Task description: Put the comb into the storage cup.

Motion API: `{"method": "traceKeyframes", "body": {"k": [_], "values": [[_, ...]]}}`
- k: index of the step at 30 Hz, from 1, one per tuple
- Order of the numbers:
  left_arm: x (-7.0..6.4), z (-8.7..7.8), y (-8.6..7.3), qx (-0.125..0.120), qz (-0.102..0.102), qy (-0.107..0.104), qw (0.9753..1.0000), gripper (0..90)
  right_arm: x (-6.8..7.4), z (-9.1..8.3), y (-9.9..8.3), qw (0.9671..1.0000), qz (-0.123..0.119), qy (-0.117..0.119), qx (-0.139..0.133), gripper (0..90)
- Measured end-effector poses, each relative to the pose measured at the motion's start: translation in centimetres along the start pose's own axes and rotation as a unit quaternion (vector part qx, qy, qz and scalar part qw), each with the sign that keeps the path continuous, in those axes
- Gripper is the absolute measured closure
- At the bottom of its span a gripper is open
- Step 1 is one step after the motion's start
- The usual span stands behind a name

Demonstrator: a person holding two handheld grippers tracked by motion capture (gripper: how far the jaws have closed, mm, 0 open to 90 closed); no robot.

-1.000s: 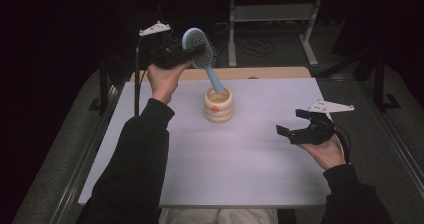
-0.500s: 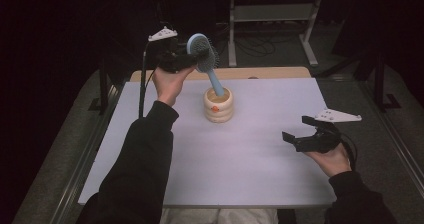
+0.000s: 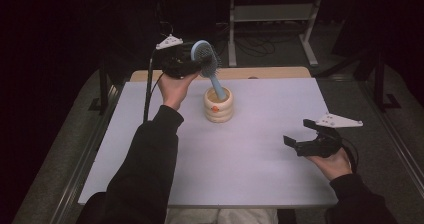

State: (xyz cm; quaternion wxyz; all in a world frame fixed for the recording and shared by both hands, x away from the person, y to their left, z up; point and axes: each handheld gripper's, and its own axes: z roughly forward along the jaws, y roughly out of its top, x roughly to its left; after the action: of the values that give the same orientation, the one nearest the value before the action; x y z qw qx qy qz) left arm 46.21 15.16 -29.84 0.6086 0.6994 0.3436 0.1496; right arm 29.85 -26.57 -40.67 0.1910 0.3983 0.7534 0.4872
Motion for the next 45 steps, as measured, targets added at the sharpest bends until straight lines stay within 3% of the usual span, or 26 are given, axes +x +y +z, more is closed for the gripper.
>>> {"method": "traceKeyframes", "body": {"k": [16,31,39,45], "values": [[0.3,2.1,-2.2,0.021,-0.007,0.002,0.9997,55.3,0.2,-0.8,-0.8,0.9998,-0.008,-0.002,-0.017,0.0],[-0.1,3.3,-3.3,0.046,0.005,0.006,0.9989,54.4,-0.1,-1.4,-1.5,0.9993,0.001,-0.012,-0.037,0.0],[-0.1,3.8,-3.9,0.065,0.018,0.004,0.9977,52.8,-0.2,-1.5,-1.5,0.9992,0.002,-0.014,-0.037,0.0],[-0.1,4.1,-4.2,0.076,0.014,-0.003,0.9970,51.5,-0.2,-1.4,-1.6,0.9994,0.005,-0.009,-0.032,0.0]]}}
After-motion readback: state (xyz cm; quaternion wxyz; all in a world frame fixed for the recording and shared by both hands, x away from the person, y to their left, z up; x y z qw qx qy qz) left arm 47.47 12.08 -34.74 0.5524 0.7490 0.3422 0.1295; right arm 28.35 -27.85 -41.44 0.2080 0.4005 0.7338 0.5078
